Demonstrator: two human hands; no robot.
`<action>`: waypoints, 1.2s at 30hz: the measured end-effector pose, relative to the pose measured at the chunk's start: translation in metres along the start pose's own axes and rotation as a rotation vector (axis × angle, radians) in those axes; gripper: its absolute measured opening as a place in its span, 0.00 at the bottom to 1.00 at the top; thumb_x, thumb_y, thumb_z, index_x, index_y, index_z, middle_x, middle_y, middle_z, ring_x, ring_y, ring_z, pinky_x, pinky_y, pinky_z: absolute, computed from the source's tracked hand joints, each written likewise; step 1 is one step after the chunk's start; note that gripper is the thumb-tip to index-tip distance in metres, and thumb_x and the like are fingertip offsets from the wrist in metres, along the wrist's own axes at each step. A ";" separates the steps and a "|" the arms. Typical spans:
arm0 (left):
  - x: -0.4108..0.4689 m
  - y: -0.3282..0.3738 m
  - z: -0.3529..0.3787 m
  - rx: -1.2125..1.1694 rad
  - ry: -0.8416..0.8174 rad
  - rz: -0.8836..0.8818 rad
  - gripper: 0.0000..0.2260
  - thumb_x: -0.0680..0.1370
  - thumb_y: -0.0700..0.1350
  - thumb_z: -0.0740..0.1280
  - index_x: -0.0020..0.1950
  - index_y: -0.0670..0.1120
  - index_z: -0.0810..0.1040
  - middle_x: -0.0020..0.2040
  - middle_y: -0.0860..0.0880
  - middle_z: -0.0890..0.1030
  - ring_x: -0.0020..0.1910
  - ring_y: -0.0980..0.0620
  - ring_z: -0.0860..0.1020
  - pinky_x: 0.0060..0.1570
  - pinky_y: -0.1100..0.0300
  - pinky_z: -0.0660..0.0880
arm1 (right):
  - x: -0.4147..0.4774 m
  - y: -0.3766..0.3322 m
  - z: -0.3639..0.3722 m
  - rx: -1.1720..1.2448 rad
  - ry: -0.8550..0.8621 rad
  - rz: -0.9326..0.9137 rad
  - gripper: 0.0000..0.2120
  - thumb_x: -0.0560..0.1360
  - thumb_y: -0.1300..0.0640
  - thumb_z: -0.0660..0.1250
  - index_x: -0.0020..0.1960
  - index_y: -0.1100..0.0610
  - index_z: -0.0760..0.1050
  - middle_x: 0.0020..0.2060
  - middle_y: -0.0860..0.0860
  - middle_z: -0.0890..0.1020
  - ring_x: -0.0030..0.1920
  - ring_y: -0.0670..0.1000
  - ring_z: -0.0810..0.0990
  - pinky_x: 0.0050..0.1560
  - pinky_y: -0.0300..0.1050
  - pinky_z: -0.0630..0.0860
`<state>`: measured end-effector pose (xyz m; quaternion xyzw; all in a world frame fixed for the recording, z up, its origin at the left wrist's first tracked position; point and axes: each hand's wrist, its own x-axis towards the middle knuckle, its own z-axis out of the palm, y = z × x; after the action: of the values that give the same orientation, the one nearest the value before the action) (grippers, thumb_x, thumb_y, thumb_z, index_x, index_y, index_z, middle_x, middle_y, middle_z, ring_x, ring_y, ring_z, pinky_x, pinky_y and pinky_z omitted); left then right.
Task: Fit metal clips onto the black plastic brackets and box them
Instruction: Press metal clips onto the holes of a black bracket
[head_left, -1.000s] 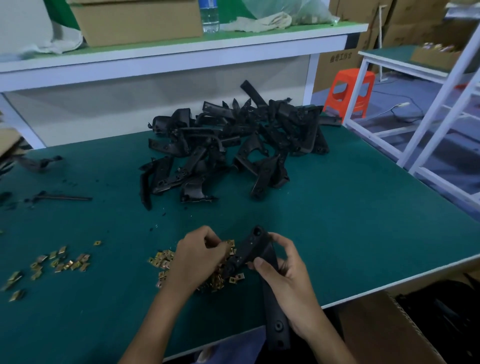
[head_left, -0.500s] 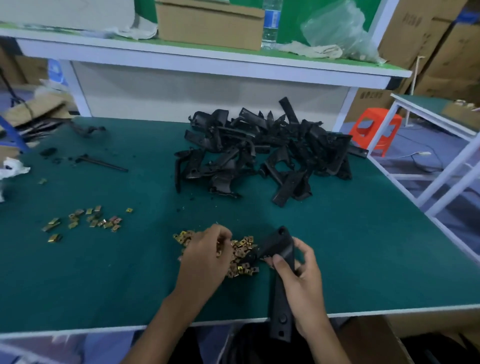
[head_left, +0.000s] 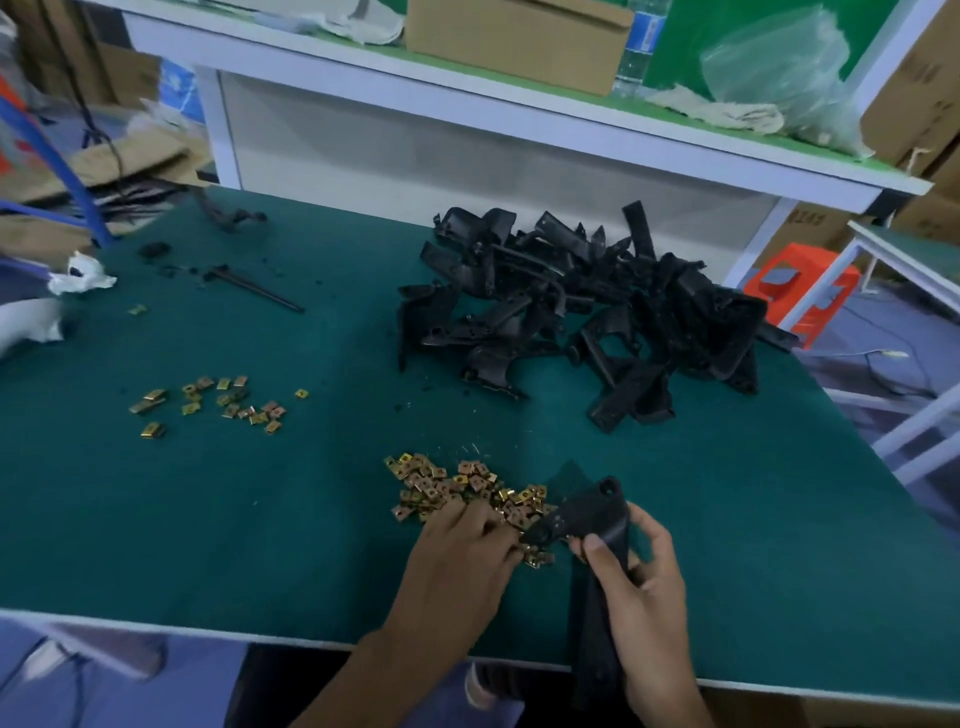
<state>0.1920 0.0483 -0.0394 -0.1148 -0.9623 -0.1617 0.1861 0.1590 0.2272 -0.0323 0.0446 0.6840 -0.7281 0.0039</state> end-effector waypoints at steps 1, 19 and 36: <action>0.001 -0.003 0.003 -0.003 -0.026 -0.016 0.09 0.83 0.52 0.62 0.53 0.51 0.81 0.50 0.56 0.79 0.55 0.52 0.75 0.57 0.58 0.68 | 0.000 0.001 0.000 0.004 0.007 -0.001 0.20 0.76 0.64 0.72 0.63 0.48 0.74 0.48 0.54 0.88 0.50 0.52 0.87 0.45 0.33 0.79; 0.003 -0.007 0.001 -0.185 0.077 -0.135 0.07 0.72 0.48 0.79 0.43 0.48 0.83 0.42 0.51 0.77 0.42 0.48 0.75 0.41 0.54 0.74 | 0.003 0.002 0.000 -0.077 0.075 0.014 0.22 0.67 0.50 0.76 0.60 0.38 0.77 0.51 0.52 0.87 0.51 0.54 0.87 0.49 0.46 0.83; -0.001 -0.016 -0.008 -0.720 0.098 -0.394 0.10 0.81 0.58 0.60 0.57 0.61 0.78 0.56 0.69 0.73 0.56 0.62 0.73 0.52 0.69 0.69 | -0.003 -0.013 0.007 -0.149 0.026 0.053 0.18 0.74 0.56 0.73 0.55 0.35 0.79 0.48 0.53 0.88 0.48 0.52 0.87 0.41 0.39 0.81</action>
<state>0.1906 0.0307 -0.0375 0.0219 -0.8379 -0.5257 0.1451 0.1612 0.2207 -0.0189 0.0715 0.7348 -0.6742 0.0175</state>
